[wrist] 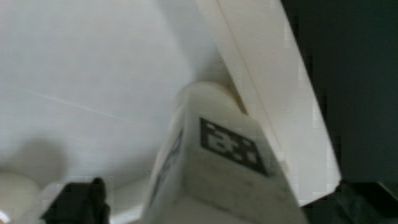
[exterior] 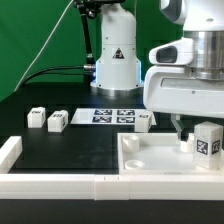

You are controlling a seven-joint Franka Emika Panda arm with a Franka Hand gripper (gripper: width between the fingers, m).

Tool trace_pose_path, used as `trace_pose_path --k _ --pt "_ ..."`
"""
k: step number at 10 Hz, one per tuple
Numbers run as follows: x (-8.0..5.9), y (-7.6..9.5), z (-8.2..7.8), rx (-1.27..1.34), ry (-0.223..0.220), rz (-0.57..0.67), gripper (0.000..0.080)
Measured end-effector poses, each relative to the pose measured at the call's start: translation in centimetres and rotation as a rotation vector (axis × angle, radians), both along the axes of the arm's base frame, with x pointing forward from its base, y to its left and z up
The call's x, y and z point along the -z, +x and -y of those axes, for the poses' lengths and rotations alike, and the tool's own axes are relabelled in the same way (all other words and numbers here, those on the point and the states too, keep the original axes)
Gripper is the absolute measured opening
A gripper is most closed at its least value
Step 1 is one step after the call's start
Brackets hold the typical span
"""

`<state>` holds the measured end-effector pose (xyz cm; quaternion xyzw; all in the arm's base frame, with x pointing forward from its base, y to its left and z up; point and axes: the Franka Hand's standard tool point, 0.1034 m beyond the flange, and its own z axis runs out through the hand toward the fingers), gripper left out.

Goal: Assemble one leg

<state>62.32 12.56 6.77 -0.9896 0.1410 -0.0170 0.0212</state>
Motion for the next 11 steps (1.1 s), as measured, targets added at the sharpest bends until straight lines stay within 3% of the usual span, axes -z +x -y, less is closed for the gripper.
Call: trace_pose_path --k 5,9,10,11 --pt "0.0 0.2 1.0 -0.622 -0.037 0.02 0.0649" --pt "0.0 0.2 1.1 -0.698 -0.045 0.022 0.0625" --pt "0.0 0.2 1.1 -0.698 -0.045 0.022 0.0431" --pt "0.0 0.2 1.1 -0.696 -0.045 0.022 0.0291"
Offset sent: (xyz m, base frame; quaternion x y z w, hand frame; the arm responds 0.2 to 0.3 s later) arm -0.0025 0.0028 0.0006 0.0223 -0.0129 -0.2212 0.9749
